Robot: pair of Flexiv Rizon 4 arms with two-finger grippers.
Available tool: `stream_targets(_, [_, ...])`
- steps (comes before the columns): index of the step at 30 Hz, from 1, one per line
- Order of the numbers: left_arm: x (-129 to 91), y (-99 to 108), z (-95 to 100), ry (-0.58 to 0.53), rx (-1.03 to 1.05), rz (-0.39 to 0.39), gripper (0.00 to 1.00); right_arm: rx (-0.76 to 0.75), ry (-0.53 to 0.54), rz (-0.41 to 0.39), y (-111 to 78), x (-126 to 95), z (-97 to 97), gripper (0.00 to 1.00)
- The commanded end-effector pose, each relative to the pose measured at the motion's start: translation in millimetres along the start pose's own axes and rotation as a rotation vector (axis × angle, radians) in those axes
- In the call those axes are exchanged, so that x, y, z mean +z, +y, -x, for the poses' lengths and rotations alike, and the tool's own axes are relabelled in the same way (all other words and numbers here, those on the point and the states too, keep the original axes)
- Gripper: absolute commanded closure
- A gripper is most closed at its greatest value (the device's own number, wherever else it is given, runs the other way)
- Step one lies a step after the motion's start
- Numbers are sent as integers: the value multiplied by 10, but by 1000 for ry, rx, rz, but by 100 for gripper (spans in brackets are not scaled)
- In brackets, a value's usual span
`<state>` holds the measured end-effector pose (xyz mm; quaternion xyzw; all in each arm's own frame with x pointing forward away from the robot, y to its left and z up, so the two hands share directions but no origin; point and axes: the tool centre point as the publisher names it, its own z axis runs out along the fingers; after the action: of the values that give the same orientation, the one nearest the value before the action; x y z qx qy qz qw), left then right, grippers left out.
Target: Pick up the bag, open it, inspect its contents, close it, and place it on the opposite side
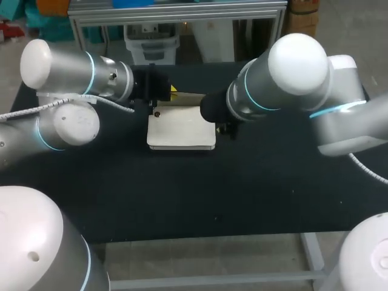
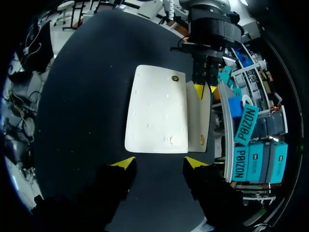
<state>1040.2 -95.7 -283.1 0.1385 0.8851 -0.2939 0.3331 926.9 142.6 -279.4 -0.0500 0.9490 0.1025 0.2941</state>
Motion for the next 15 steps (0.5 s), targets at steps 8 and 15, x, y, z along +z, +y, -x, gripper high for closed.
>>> stream_targets(8, [-29,-94,44,-26,-82,26,100,-32,89,7,31,-13,33,100])
stream_targets(15, [-155,-404,103,-127,-178,186,100,-48,68,-29,116,41,27,100])
